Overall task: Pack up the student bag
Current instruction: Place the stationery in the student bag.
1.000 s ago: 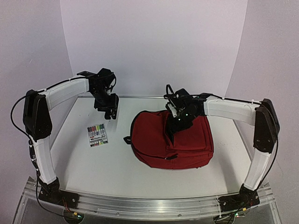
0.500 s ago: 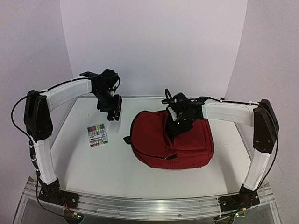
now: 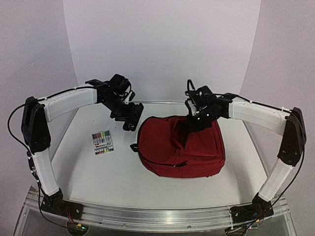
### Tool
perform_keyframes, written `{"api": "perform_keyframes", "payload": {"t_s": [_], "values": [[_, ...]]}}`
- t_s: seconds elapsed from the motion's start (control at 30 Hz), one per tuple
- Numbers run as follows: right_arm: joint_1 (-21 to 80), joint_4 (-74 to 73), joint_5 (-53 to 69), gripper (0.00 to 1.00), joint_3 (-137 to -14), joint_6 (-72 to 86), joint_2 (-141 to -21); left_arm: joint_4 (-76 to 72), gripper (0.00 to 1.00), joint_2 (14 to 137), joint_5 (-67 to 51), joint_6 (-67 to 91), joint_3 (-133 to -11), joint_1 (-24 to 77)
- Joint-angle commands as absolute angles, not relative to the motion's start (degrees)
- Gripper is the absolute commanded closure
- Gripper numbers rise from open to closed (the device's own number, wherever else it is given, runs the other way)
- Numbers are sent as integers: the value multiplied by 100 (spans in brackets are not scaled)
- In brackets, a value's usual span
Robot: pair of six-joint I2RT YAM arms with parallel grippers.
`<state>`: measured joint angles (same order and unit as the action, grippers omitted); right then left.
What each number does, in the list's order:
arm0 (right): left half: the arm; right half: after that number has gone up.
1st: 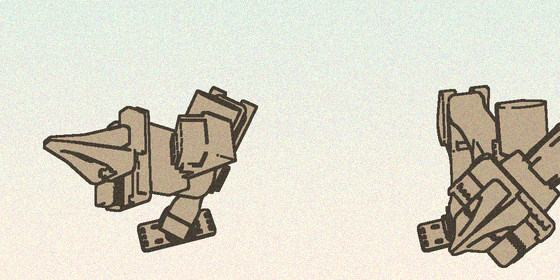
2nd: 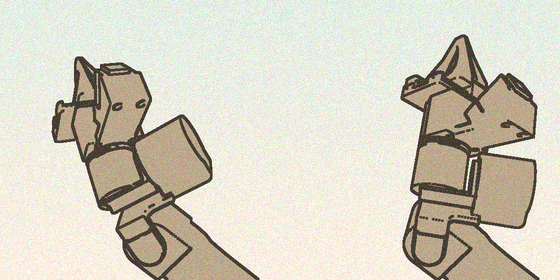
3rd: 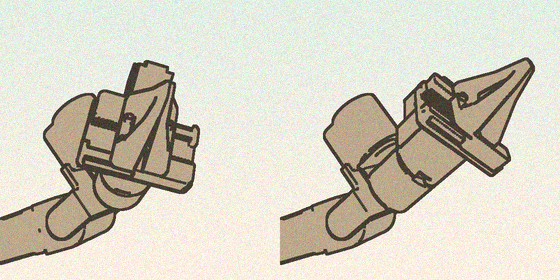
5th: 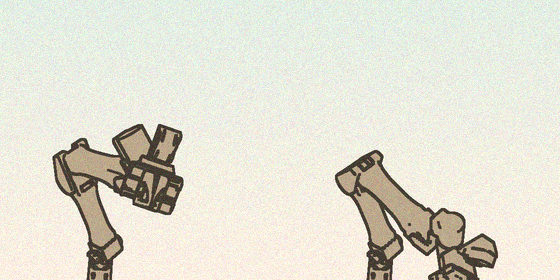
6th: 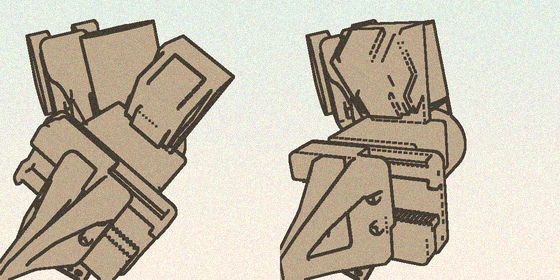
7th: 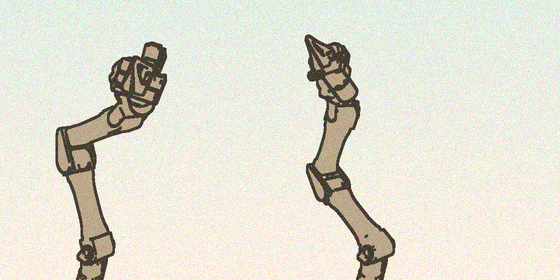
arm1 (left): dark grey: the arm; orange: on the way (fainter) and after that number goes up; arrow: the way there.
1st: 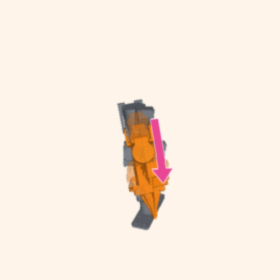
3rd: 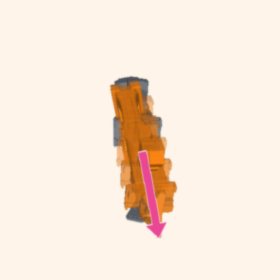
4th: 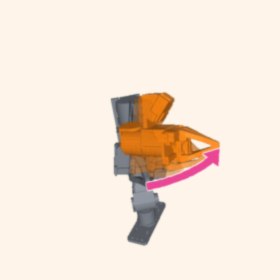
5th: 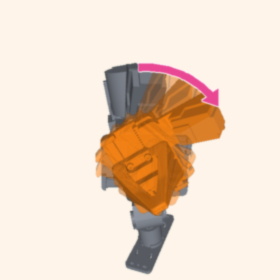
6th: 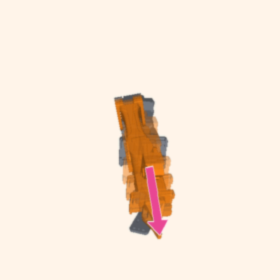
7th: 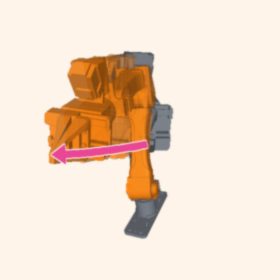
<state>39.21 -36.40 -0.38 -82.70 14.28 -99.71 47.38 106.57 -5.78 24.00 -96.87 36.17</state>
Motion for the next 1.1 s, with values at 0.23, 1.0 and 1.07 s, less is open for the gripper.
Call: {"api": "perform_keyframes", "payload": {"t_s": [0.23, 1.0, 1.07], "values": [[2950, -3577, 1892, 100, -7877, 1651, -9562, 3720, 67, 10849, -2176, 430, -10149, 4611], [2824, -3148, 2626, 100, -7388, 2425, -8743, 4807, 68, 13325, -1391, -165, -13057, 5300], [2824, -3129, 2621, 100, -7366, 2430, -8771, 4760, 68, 13540, -1381, 45, -13427, 5295]]}}
